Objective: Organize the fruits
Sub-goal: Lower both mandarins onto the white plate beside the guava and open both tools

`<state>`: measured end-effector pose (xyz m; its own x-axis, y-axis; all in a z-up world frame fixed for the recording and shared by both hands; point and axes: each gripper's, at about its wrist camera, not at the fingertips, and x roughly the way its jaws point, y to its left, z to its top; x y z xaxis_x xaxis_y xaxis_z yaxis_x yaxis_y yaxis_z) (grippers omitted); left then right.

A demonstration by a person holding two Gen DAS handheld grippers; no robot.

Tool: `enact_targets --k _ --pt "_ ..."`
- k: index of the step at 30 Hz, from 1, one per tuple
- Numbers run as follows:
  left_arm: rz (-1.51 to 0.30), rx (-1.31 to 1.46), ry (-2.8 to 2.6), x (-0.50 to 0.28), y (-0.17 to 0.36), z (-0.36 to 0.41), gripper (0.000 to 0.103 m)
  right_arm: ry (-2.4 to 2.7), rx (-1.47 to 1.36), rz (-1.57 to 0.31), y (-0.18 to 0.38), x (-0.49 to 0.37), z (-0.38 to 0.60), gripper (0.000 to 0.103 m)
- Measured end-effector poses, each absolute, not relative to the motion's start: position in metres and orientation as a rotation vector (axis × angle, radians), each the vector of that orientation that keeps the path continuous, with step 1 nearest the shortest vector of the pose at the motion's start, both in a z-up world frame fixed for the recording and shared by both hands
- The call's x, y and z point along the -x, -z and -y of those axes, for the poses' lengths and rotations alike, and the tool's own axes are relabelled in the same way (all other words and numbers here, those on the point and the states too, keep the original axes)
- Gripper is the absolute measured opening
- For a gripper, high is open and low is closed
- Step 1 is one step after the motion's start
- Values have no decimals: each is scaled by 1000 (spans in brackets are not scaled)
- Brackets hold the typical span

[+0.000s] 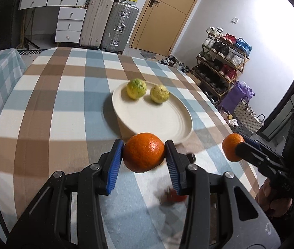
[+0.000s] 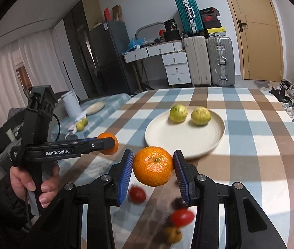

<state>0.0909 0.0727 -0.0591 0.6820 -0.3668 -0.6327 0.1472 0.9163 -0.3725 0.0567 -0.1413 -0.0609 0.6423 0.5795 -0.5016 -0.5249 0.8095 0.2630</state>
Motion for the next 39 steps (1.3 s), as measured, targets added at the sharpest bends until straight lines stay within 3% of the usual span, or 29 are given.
enact_targets --k 9,20,39 --pt "-792 285 282 -165 50 -73 38 -686 -116 -663 50 -137 129 41" --pt "-894 299 324 -252 75 -68 38 -707 -95 -792 77 -214 99 41" --pt "-965 345 352 -296 109 -68 38 -741 -36 -897 115 -253 70 41"
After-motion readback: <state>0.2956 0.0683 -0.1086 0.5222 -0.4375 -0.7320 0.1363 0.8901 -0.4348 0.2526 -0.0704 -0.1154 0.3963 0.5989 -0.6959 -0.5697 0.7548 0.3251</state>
